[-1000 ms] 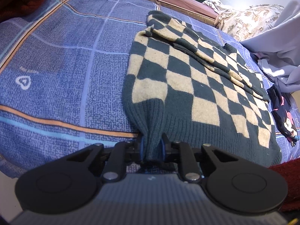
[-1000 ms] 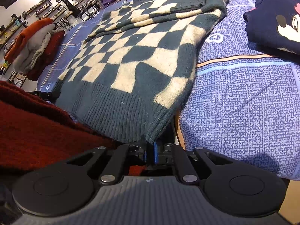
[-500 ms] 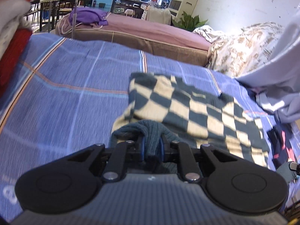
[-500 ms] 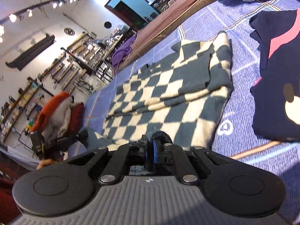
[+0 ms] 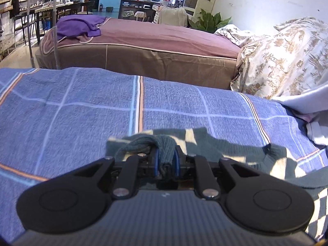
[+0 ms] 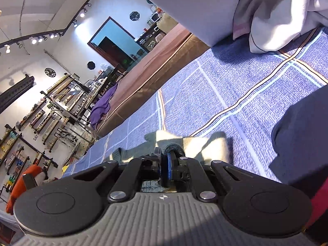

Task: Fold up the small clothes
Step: 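Lift the hem and fold it toward the collar with both grippers, then release the hem and press the folded sweater flat with both grippers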

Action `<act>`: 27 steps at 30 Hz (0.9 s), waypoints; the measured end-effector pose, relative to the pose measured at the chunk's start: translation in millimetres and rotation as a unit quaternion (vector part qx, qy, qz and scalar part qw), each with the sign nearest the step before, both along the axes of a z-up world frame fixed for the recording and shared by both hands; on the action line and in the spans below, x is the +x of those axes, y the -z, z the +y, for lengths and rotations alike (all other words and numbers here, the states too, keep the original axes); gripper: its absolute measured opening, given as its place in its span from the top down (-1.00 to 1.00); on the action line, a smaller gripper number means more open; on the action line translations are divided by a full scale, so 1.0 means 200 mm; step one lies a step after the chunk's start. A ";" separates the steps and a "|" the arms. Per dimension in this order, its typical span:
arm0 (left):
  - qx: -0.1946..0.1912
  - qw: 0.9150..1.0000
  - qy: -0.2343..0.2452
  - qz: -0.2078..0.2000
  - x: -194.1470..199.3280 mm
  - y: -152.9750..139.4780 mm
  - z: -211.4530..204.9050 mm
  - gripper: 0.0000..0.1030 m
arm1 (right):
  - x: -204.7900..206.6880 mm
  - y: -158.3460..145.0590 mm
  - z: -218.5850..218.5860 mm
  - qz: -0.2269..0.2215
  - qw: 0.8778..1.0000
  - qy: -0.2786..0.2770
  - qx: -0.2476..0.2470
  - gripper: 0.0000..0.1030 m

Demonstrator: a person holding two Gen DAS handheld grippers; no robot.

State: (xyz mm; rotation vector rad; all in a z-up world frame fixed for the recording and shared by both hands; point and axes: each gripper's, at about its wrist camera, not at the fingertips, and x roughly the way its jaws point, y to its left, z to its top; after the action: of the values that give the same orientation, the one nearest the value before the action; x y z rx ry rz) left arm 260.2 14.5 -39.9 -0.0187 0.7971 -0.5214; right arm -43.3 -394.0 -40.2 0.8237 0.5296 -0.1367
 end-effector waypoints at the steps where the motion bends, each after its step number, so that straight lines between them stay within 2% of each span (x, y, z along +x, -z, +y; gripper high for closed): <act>1: 0.003 1.000 -0.002 0.001 0.03 0.01 -0.02 0.71 | 0.02 0.01 -0.01 0.004 1.000 0.004 0.000 0.80; 3: 0.010 1.000 -0.014 0.010 0.07 0.04 -0.06 0.65 | 0.07 0.05 -0.04 0.027 0.999 0.020 0.005 0.80; 5: 0.013 0.999 -0.028 0.024 0.12 0.08 -0.08 0.43 | 0.09 0.09 -0.05 0.039 0.999 0.032 0.014 0.76; 6: 0.012 0.999 -0.037 0.027 0.14 0.09 -0.08 0.18 | 0.09 0.12 -0.05 0.043 0.998 0.035 0.018 0.61; 7: 0.008 0.999 -0.044 0.025 0.14 0.09 -0.07 0.02 | 0.10 0.13 -0.06 0.048 0.998 0.038 0.018 0.55; 8: 0.005 0.999 -0.051 0.018 0.15 0.09 -0.07 -0.07 | 0.10 0.13 -0.05 0.050 0.998 0.043 0.016 0.43; 9: 0.009 0.998 -0.062 0.006 0.14 0.08 -0.05 -0.27 | 0.10 0.13 -0.05 0.050 0.997 0.050 0.012 0.26; 10: 0.017 0.997 -0.071 -0.005 0.14 0.07 -0.05 -0.46 | 0.08 0.12 -0.05 0.048 0.997 0.059 0.004 0.18; 11: 0.027 0.996 -0.082 -0.017 0.14 0.05 -0.04 -0.56 | 0.07 0.10 -0.04 0.046 0.996 0.071 -0.012 -0.12; 12: 0.037 0.994 -0.093 -0.032 0.13 0.03 -0.03 -0.63 | 0.05 0.08 -0.04 0.046 0.995 0.084 -0.028 -0.50; 13: 0.042 0.993 -0.099 -0.044 0.11 0.01 -0.02 -0.63 | 0.03 0.05 -0.04 0.047 0.993 0.097 -0.043 -0.60; 14: 0.046 0.993 -0.098 -0.056 0.09 -0.01 -0.01 -0.63 | 0.01 0.03 -0.03 0.043 0.992 0.101 -0.059 -0.61; 17: 0.067 0.992 -0.067 -0.085 -0.02 -0.09 -0.04 -0.66 | -0.02 -0.07 0.05 0.027 0.990 0.074 -0.119 -0.61; 19: 0.092 0.988 -0.057 -0.114 -0.11 -0.11 -0.08 -0.84 | -0.02 -0.12 0.14 0.021 0.983 0.046 -0.176 -0.65; 21: 0.115 0.980 -0.066 -0.147 -0.21 -0.13 -0.11 -0.98 | 0.00 -0.15 0.25 0.017 0.975 0.011 -0.221 -0.88; 22: 0.116 0.979 -0.068 -0.154 -0.25 -0.13 -0.12 -0.99 | 0.00 -0.16 0.29 0.017 0.972 -0.005 -0.235 -0.88; 23: 0.114 0.980 -0.063 -0.150 -0.28 -0.13 -0.13 -0.99 | 0.03 -0.15 0.33 0.020 0.968 -0.027 -0.248 -0.88; 25: 0.114 0.987 -0.021 -0.113 -0.34 -0.10 -0.18 -0.99 | 0.07 -0.12 0.41 0.028 0.963 -0.058 -0.262 -0.89; 27: 0.132 0.986 0.005 -0.103 -0.44 -0.03 -0.23 -0.98 | 0.10 -0.08 0.50 0.033 0.957 -0.087 -0.275 -0.90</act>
State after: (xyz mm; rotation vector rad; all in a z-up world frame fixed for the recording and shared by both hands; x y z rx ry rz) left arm 172.2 -31.8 -33.1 0.2805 0.6581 -0.4169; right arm -24.1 -294.6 -23.4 0.2285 0.5867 -0.1407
